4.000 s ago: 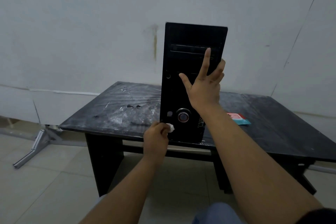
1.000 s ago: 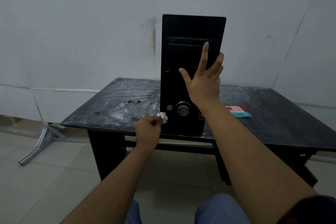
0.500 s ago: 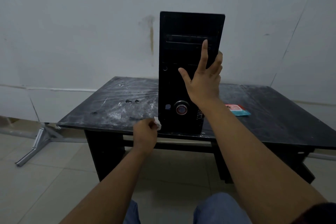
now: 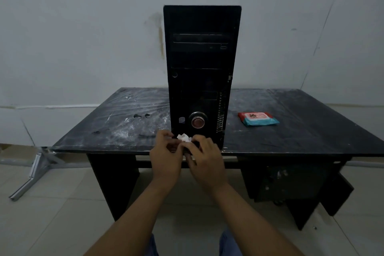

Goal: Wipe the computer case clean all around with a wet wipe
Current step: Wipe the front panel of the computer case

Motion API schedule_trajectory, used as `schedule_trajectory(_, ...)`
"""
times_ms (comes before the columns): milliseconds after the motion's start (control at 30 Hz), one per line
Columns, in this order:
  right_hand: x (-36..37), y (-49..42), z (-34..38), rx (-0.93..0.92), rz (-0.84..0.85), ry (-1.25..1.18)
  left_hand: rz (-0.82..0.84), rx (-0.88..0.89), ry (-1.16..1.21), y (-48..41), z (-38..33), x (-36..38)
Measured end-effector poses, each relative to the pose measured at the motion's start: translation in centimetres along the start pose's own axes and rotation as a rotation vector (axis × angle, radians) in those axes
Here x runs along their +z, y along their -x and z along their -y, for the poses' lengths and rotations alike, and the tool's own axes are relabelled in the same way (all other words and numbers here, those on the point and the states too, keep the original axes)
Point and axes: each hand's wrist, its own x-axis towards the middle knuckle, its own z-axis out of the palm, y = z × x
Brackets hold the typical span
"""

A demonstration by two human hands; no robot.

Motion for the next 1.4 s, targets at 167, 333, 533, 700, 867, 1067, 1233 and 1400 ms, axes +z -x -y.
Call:
schedule_trajectory(167,2.0,-1.4,-0.4,0.000,-0.048,0.069,0.054,-0.017,0.024,-0.6,0.9,-0.1)
schedule_trajectory(333,2.6,-2.7,-1.6,0.006,-0.067,0.126,0.085,0.074,-0.005,-1.1,1.9,0.0)
schedule_trajectory(533,0.5,-0.2,-4.9,0.122,-0.122,0.221,-0.003,-0.014,0.134,-2.9,2.6,-0.5)
schedule_trajectory(700,0.0,0.7,-5.4,0.177,-0.152,0.266,0.064,-0.063,0.149,-2.7,3.6,0.3)
schedule_trajectory(867,2.5,-2.2,-1.7,0.019,-0.107,0.209,0.078,-0.152,0.225,-2.1,4.5,0.8)
schedule_trajectory(1067,3.0,-1.5,-2.1,-0.005,-0.063,0.234,0.148,-0.184,0.208,-2.7,5.1,0.6)
schedule_trajectory(1233,-0.8,1.5,-6.1,0.201,-0.106,0.324,0.173,-0.217,0.239,-3.1,5.1,0.4)
schedule_trajectory(1400,-3.6,-4.4,-5.8,0.239,-0.240,0.282,0.179,-0.239,0.243,-2.9,4.7,0.4)
